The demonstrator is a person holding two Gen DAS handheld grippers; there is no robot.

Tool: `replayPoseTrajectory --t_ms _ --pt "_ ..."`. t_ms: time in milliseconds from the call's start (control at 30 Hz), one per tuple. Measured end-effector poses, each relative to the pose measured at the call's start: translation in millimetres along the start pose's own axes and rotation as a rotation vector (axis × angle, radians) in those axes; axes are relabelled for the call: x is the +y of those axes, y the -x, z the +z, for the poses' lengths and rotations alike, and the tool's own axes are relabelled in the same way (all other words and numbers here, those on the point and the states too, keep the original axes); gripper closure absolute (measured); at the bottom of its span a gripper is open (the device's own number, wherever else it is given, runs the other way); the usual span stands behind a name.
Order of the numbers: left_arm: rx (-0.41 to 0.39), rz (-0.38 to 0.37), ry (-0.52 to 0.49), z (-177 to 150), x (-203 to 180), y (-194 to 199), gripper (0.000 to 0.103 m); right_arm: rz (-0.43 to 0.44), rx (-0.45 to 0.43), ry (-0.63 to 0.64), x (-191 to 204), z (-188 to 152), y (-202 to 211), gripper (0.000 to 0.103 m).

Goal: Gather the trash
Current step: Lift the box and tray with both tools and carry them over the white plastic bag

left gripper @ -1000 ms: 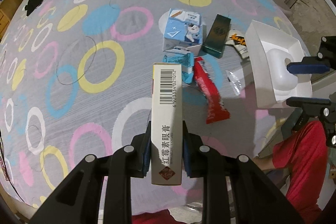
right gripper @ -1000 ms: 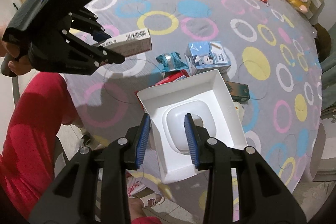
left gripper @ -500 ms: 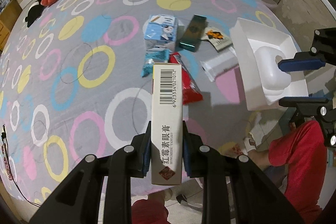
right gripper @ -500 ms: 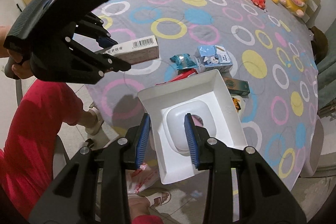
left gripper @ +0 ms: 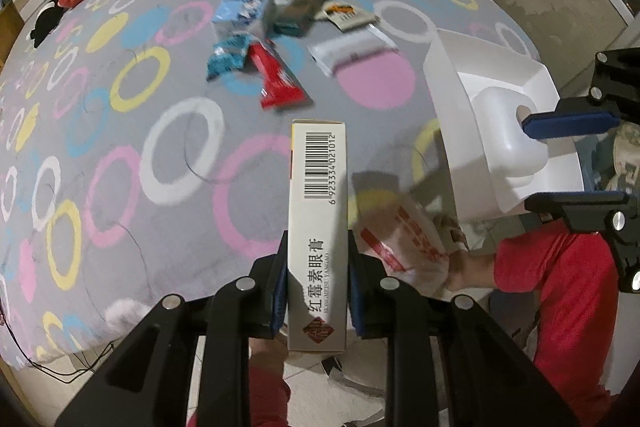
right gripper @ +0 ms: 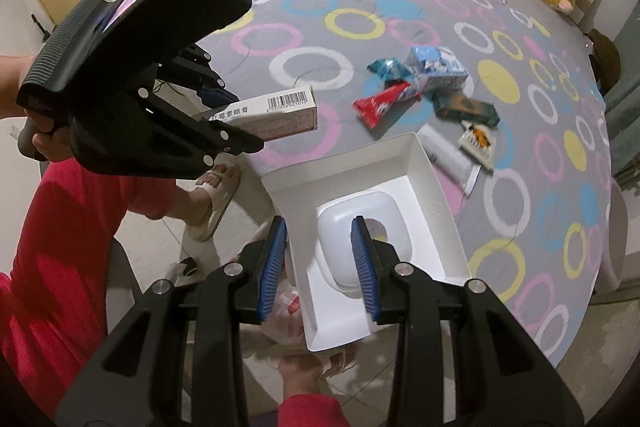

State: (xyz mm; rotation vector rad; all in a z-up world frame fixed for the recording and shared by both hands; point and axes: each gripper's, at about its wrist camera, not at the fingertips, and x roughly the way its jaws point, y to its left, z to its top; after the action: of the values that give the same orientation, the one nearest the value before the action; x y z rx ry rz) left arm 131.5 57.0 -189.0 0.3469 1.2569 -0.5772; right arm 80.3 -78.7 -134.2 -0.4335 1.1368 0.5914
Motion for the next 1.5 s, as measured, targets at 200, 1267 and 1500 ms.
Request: replayPoseTrajectory --t_ms 200,1267,1500 --pt "0.019 -0.014 -0.010 -29 -20 -9 0.079 0.005 0.007 -0.038 21 -26 0 0.069" --pt "0.168 -0.102 -0.018 -75 -75 -122 0.079 0.097 0.082 -0.213 28 -110 -75 0.069" --pt "0.225 -0.115 0.014 -83 -80 -158 0.079 0.129 0.107 -0.250 23 -120 -103 0.069"
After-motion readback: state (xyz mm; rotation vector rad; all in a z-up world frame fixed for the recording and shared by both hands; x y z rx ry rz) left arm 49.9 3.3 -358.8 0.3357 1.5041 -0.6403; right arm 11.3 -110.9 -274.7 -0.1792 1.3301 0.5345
